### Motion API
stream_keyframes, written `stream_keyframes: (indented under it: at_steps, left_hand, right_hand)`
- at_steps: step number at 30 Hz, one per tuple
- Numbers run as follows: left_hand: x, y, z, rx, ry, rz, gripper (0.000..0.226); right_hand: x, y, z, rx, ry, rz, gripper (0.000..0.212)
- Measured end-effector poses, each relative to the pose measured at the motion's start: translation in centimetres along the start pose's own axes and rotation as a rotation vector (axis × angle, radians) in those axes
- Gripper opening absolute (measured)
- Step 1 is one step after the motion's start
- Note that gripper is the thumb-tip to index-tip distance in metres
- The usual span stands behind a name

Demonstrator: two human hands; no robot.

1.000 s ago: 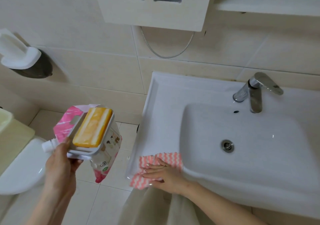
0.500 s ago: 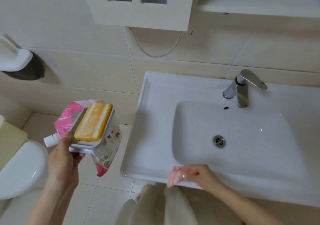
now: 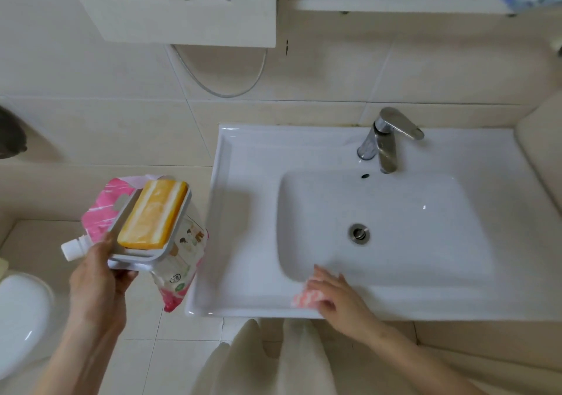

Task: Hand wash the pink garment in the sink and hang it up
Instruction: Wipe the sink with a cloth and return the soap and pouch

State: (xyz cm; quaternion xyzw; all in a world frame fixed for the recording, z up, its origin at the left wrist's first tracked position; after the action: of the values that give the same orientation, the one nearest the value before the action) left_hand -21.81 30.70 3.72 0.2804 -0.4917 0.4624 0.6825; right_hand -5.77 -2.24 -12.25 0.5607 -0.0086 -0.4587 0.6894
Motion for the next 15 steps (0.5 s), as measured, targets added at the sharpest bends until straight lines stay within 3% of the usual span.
stream_keyframes:
  at_steps: [3,6,9,15]
  left_hand:
    - [-0.2,-0.7,-0.1,-0.013,0.005,-0.021,0.017]
    - [-0.7,-1.8,-0.2,-0.024,0.016,-0.038,0.017]
    - [-1.3,-3.2,-0.3,-0.056,0.025,-0.053,0.017]
    - [-2.1,-6.3,-0.5,-0.141,0.030,-0.079,0.017]
  right_hand:
    - [-2.3,-3.1,-0.6,-0.114,-0.008,0.299,0.060]
    - [-6.5,-4.5,-2.7,-0.052,0.052,0.366,0.054]
    - [-8.9,-5.4,-4.8,-0.151,0.057,0.304,0.055]
    - [-4.5,-3.6,-0.9,-0.106,0.033,0.345,0.055]
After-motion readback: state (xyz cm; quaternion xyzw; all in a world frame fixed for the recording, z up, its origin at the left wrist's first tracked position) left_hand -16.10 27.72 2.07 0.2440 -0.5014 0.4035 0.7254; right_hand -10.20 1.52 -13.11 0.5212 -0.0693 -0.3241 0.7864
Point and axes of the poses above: each hand's wrist, its own z-axis away from the middle knuckle, its own y-axis out of the back of the hand, x = y × z, the point moved 8 cm from there along -z, towards the middle knuckle, and after that the axes turned 9 degrees about -x, right-handed, at the moved point
